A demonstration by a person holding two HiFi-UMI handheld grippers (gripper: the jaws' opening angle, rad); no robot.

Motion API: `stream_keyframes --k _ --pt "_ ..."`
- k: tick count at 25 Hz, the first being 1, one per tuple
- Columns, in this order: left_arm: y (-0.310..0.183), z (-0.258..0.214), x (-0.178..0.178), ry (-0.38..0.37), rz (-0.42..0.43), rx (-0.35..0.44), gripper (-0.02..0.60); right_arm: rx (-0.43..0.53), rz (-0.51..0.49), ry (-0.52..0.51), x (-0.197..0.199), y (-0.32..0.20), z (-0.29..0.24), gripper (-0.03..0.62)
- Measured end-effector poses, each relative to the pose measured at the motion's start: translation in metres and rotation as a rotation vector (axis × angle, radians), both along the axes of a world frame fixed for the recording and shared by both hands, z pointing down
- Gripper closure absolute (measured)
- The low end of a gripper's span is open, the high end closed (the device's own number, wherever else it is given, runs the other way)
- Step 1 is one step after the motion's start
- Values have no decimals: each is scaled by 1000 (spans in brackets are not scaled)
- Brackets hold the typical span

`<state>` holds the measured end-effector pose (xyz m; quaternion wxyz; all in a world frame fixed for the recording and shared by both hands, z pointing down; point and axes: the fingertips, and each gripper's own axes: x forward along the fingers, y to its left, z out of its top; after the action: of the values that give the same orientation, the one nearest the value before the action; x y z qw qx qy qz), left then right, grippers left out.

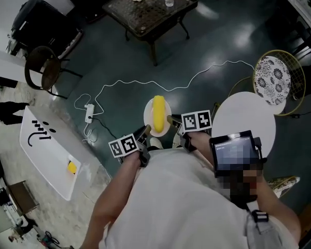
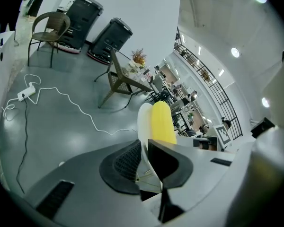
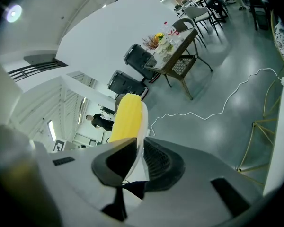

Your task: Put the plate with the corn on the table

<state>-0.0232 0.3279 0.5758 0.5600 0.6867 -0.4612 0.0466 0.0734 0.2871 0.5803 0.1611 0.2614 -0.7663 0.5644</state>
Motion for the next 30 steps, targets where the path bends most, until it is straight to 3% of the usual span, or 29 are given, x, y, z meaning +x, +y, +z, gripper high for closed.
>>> stream_keyframes --k 8,18,23,30 --pt "-35 3 6 -18 39 -5 528 -7 33 -15 7 -31 4 540" --pt "-116 4 28 25 173 -3 528 -3 171 20 34 -98 0 540" --pt "-189 9 0 50 229 -22 528 -30 233 48 7 -164 4 540" --pt "-214 -1 -10 27 258 5 528 -11 250 49 -2 -188 -3 540"
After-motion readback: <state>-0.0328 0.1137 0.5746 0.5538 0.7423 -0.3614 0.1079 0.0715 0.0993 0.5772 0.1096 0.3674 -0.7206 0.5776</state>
